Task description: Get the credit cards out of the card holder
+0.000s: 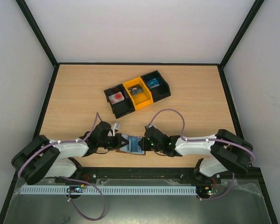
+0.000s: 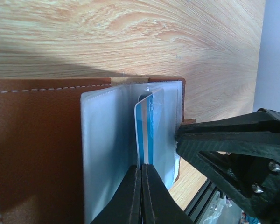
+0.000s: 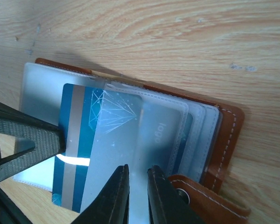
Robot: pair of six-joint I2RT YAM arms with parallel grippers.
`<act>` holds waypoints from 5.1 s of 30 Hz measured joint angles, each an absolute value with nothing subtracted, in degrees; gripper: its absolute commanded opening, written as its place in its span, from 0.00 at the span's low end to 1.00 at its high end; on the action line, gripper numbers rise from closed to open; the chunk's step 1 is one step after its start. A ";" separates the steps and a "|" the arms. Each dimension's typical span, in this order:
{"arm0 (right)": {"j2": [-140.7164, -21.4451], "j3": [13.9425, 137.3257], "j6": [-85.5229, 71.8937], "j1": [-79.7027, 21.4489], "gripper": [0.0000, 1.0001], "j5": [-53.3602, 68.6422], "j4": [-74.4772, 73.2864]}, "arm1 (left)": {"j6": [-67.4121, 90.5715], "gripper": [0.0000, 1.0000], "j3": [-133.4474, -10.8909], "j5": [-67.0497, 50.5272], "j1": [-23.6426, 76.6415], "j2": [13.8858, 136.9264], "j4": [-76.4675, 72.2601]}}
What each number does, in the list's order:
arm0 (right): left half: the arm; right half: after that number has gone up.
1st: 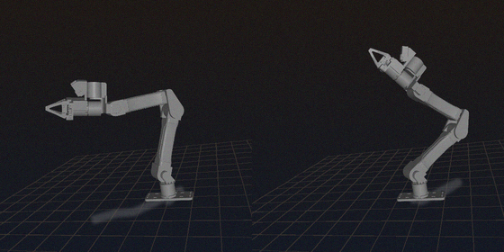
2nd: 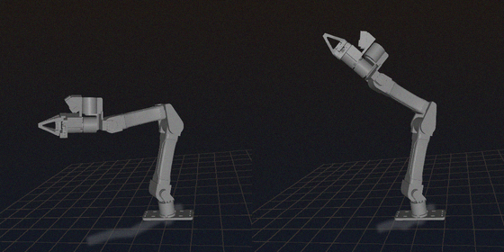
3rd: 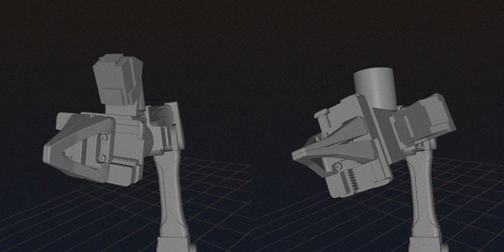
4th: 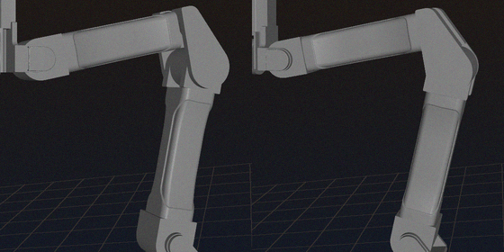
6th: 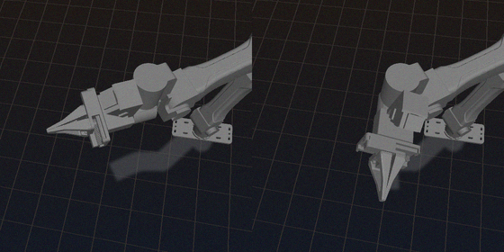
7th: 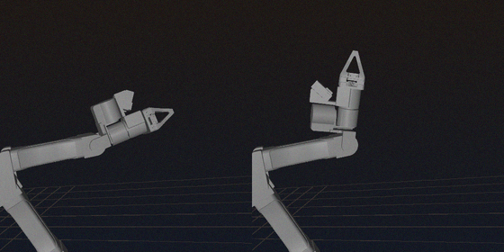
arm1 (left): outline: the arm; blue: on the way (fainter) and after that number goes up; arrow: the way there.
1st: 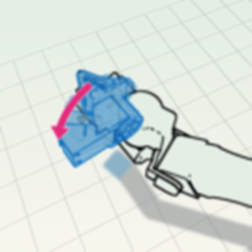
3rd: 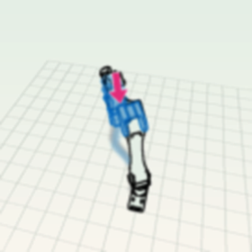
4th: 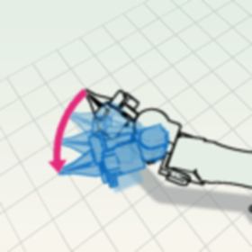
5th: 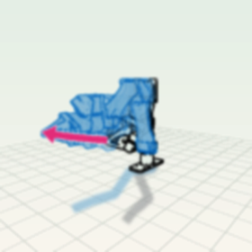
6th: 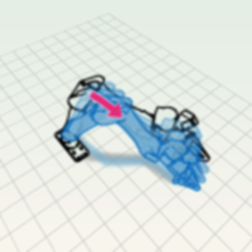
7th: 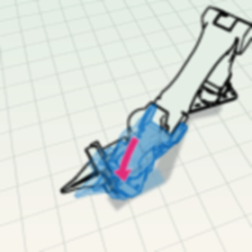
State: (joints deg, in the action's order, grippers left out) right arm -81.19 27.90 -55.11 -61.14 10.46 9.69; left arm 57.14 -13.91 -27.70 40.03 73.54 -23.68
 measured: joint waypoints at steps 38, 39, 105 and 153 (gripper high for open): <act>-86.94 23.97 -58.30 -61.14 0.08 11.90 25.47 | 60.58 0.37 -10.20 -29.23 39.86 77.28 -35.81; -87.05 23.83 -58.37 -61.17 0.08 11.92 25.91 | 60.62 0.37 -10.20 -28.95 39.88 77.41 -35.94; -55.77 14.66 -12.95 -77.76 0.25 -5.67 27.42 | 63.90 0.03 -18.33 -25.65 38.85 44.40 -2.81; -64.27 16.43 41.98 -84.62 0.02 -15.27 40.97 | 84.90 0.58 -10.13 -36.73 38.44 36.29 -16.19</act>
State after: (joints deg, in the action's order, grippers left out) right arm -64.27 16.43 41.98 -84.62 -15.27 40.97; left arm 84.90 -10.13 -36.73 38.44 36.29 -16.19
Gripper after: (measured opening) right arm 0.025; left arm 0.364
